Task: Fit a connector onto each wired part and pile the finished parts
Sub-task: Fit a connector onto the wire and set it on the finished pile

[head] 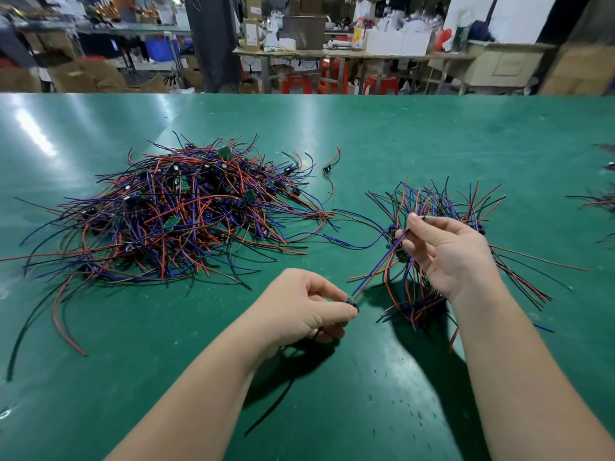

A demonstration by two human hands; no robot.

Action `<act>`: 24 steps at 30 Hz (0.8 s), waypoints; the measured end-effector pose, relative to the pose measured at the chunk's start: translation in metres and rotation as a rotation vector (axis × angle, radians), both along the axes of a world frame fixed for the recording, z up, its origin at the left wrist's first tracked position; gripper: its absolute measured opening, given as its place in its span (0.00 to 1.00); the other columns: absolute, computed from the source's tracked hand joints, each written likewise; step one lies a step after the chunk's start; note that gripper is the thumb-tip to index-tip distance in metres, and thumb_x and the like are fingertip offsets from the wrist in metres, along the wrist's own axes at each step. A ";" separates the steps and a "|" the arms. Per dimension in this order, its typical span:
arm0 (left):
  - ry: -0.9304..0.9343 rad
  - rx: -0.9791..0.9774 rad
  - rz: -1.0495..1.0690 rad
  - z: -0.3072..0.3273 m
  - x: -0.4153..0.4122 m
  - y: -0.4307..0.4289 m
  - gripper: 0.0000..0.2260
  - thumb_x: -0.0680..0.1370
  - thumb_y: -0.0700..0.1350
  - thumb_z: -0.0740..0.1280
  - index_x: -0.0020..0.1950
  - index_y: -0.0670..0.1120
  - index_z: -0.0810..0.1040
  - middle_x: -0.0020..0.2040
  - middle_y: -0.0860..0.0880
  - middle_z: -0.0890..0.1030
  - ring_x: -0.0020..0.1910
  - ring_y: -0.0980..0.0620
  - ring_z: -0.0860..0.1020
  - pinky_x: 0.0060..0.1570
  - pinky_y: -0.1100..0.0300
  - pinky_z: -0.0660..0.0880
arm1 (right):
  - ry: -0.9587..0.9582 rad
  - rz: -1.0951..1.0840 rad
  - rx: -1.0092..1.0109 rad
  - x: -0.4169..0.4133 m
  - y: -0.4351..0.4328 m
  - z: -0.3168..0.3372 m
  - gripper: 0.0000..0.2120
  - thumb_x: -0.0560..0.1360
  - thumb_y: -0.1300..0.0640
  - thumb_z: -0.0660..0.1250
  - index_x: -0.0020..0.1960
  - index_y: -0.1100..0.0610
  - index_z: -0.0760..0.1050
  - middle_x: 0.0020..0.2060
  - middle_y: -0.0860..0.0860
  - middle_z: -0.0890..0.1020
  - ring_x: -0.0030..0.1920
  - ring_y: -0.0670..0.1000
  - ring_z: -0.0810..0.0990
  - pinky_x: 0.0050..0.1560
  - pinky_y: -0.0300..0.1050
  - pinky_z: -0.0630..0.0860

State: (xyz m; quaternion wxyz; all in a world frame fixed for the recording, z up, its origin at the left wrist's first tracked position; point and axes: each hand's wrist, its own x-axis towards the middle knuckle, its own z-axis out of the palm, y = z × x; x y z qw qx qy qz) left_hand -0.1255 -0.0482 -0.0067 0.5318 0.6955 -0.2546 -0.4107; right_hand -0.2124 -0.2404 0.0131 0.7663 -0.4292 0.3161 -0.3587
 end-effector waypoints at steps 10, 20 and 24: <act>-0.160 -0.090 0.255 -0.007 0.015 -0.001 0.06 0.72 0.40 0.74 0.47 0.43 0.80 0.31 0.43 0.82 0.28 0.50 0.81 0.38 0.51 0.79 | 0.254 -0.027 -0.285 0.014 0.015 -0.009 0.16 0.80 0.51 0.60 0.63 0.58 0.64 0.42 0.55 0.79 0.41 0.54 0.83 0.39 0.44 0.82; -0.334 -0.307 0.236 -0.007 0.013 -0.003 0.08 0.76 0.39 0.69 0.53 0.48 0.82 0.41 0.51 0.86 0.38 0.53 0.84 0.37 0.60 0.80 | 0.248 0.322 -0.684 0.021 0.057 -0.015 0.07 0.71 0.64 0.72 0.39 0.54 0.82 0.32 0.53 0.85 0.34 0.51 0.82 0.36 0.45 0.80; -0.233 -0.377 0.125 -0.004 0.002 -0.004 0.14 0.77 0.35 0.66 0.53 0.54 0.80 0.44 0.53 0.85 0.45 0.50 0.84 0.37 0.62 0.79 | 0.307 0.246 -0.833 0.014 0.050 -0.011 0.09 0.71 0.61 0.73 0.36 0.48 0.82 0.32 0.48 0.85 0.33 0.48 0.84 0.39 0.45 0.81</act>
